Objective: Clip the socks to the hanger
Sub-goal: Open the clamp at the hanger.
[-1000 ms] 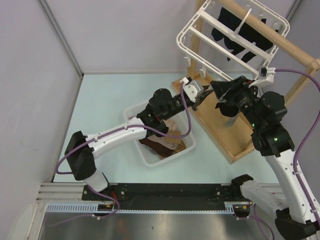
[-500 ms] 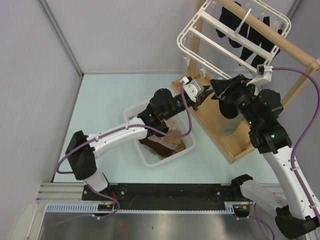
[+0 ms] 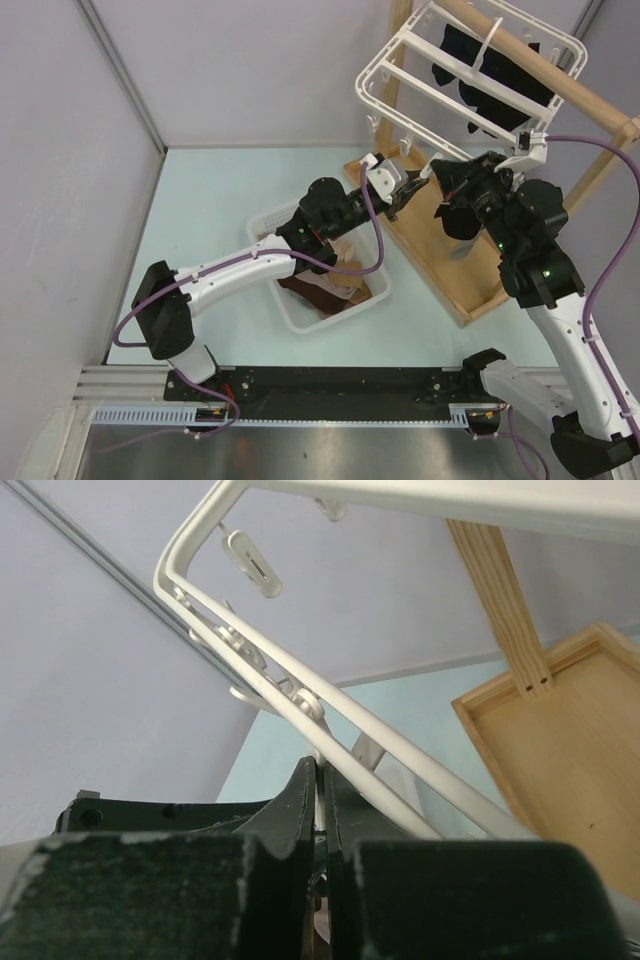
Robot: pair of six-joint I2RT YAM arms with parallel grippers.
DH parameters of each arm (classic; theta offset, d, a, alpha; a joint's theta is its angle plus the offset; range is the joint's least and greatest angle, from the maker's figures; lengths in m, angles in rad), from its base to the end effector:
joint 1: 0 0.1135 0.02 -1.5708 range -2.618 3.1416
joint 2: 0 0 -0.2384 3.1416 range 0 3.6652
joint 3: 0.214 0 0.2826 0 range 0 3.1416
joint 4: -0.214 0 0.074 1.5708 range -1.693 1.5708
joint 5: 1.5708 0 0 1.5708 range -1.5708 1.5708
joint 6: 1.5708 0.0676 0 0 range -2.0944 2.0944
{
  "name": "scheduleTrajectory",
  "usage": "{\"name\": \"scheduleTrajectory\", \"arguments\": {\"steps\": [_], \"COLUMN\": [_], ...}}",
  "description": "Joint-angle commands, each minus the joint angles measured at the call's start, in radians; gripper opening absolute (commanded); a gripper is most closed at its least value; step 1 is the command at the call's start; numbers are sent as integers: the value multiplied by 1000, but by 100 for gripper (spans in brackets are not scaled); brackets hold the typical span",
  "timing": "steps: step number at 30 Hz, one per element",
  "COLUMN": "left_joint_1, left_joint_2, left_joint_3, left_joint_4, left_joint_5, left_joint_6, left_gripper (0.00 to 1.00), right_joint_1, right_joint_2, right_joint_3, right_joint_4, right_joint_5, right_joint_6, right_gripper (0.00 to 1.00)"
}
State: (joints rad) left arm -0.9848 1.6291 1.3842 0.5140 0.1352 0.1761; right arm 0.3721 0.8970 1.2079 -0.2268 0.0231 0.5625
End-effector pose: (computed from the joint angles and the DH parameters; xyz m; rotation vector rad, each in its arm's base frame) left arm 0.2425 -0.3819 0.3802 0.8341 1.0547 -0.7753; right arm 0.2399 0.0919 0.4533 0.1647 1.5220 0.7344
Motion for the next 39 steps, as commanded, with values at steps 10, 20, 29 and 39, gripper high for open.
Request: {"name": "scheduleTrajectory", "arguments": {"steps": [10,20,29,39], "left_joint_1": [-25,-25,-25,-25], "left_joint_2": [-6,5,20,21], "left_joint_3": [-14,27,73,90], "left_joint_4": [58,61,28,15], "left_joint_5": [-17,-77,-132,-126], "left_joint_6": [74,36,26,11], "left_gripper": [56,56,54,32], "right_joint_1": [13,22,30,45], "right_joint_2": [-10,-10,-15,-13], "right_joint_3": [9,9,9,9], "right_joint_4": [61,53,43,38], "right_joint_5": [11,14,26,37], "right_joint_6": [-26,-42,-50,-61], "right_gripper": [0,0,0,0]}}
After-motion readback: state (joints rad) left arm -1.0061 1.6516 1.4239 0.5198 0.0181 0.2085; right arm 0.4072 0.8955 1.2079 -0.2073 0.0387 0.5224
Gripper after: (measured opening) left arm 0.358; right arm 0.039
